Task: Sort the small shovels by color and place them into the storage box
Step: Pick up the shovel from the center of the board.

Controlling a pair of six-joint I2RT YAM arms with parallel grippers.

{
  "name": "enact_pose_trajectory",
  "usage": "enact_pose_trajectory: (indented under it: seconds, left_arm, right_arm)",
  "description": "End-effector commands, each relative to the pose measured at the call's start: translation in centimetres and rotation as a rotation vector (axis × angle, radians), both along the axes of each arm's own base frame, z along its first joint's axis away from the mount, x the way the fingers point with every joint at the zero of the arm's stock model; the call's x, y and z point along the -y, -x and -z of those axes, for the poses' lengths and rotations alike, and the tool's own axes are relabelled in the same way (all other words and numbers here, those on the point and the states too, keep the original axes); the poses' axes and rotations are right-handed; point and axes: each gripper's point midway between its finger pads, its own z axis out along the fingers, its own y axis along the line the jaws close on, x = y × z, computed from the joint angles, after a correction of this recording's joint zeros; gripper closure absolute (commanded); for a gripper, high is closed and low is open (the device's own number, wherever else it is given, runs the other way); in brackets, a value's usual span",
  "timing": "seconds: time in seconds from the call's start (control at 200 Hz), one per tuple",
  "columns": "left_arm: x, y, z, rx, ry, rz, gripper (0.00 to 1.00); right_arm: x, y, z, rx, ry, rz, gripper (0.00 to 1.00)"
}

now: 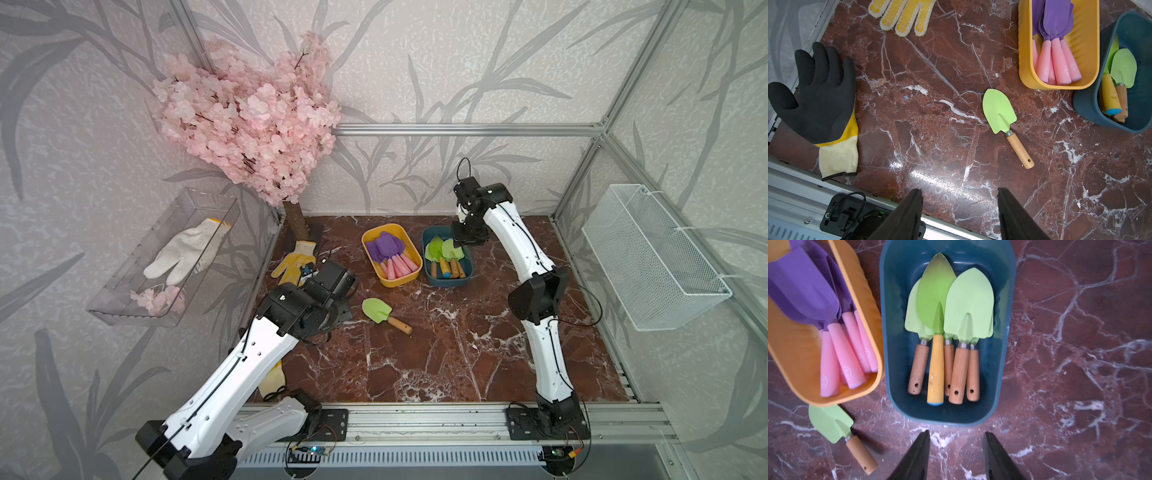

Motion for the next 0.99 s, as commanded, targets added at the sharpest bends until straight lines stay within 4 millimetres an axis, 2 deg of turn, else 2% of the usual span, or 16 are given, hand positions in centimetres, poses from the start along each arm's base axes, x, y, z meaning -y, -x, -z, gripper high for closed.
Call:
enact_pose_trajectory:
  seconds: [0.0, 0.085, 0.19, 0.23, 0.25, 0.3, 0.425, 0.57, 0.74, 0.99]
  left_arm:
    - [1.2, -0.5, 0.1, 0.014, 0.009, -0.054, 0.41]
    - [2.9, -1.0, 0.9, 0.02, 0.026, -0.083, 0.42]
    - [5.2, -1.7, 2.4, 0.007, 0.068, -0.104, 0.41]
    - [5.9, -1.9, 2.9, 0.002, 0.076, -0.109, 0.4]
    - [6.3, -2.0, 3.2, 0.0, 0.081, -0.11, 0.4]
    - [7.0, -2.3, 3.8, -0.006, 0.09, -0.12, 0.4]
    - [8.9, -3.0, 5.4, -0.018, 0.132, -0.137, 0.39]
    - [9.6, -3.1, 6.7, -0.016, 0.097, -0.193, 0.38]
    - [11.3, -3.2, 9.5, -0.045, 0.142, -0.24, 0.36]
    - [13.5, -3.4, 13.1, -0.097, 0.235, -0.316, 0.36]
  right_arm:
    - [0.4, 3.0, -3.9, 0.073, 0.001, -0.052, 0.54]
    - [1.3, 5.0, -5.0, 0.11, -0.007, -0.059, 0.54]
    - [3.2, 7.2, -6.0, 0.172, 0.018, -0.047, 0.54]
    - [3.8, 8.0, -5.7, 0.179, 0.03, -0.041, 0.54]
    - [4.2, 8.7, -6.6, 0.207, 0.022, -0.037, 0.54]
    - [4.8, 9.9, -6.8, 0.226, 0.016, -0.033, 0.54]
    - [6.5, 12.6, -6.8, 0.27, 0.01, -0.006, 0.53]
    - [8.0, 15.1, -6.3, 0.289, -0.006, 0.026, 0.53]
    - [8.4, 16.7, -5.4, 0.264, -0.019, 0.034, 0.53]
    - [8.3, 17.3, -4.6, 0.238, -0.033, 0.037, 0.53]
